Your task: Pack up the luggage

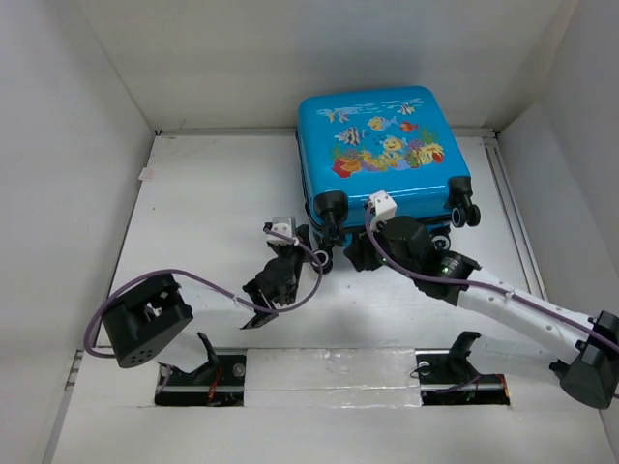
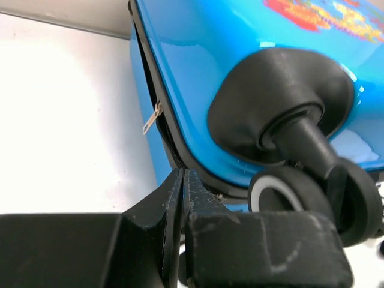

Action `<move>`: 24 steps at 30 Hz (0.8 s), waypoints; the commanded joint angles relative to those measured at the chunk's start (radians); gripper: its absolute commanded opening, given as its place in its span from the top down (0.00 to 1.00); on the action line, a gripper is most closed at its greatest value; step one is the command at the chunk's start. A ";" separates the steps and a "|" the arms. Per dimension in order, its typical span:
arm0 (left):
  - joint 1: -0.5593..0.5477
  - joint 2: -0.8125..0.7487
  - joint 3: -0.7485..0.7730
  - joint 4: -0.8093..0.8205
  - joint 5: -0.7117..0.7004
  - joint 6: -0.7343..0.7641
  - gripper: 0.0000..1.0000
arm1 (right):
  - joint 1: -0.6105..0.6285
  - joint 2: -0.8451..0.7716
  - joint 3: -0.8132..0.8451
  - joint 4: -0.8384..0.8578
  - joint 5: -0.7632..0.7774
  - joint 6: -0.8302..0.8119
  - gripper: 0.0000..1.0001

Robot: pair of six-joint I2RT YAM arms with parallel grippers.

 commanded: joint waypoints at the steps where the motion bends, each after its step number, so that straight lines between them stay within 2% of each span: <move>1: 0.000 -0.033 -0.022 0.021 0.045 -0.012 1.00 | 0.043 -0.031 0.080 0.010 0.051 0.013 0.38; 3: 0.000 -0.033 -0.041 0.030 0.074 -0.034 1.00 | 0.065 -0.031 0.102 0.029 0.065 0.026 0.15; 6: 0.000 -0.021 -0.075 0.041 0.098 -0.081 1.00 | 0.065 0.024 0.161 0.040 0.065 0.026 0.05; 11: 0.000 -0.010 -0.093 0.003 0.098 -0.183 0.98 | 0.074 0.235 0.255 0.001 0.129 0.029 0.03; 12: 0.000 -0.010 -0.093 0.003 0.108 -0.183 0.89 | 0.074 0.254 0.255 0.001 0.201 0.029 0.03; 16: 0.000 0.018 -0.093 0.003 0.131 -0.204 0.64 | 0.074 0.320 0.296 0.040 0.304 0.040 0.04; 18: 0.000 0.027 -0.084 0.012 0.142 -0.204 0.64 | 0.074 0.367 0.324 0.006 0.346 0.067 0.04; 19: 0.000 0.038 -0.084 0.021 0.151 -0.204 0.64 | 0.074 0.367 0.324 0.015 0.358 0.067 0.05; 21: 0.000 0.050 -0.084 0.050 0.151 -0.215 0.64 | 0.074 0.381 0.324 0.073 0.396 0.093 0.22; 22: 0.000 0.062 -0.084 0.050 0.165 -0.215 0.64 | 0.083 0.381 0.307 0.096 0.409 0.093 0.28; 24: 0.000 0.073 -0.073 0.073 0.176 -0.204 0.64 | 0.083 0.381 0.289 0.133 0.427 0.093 0.51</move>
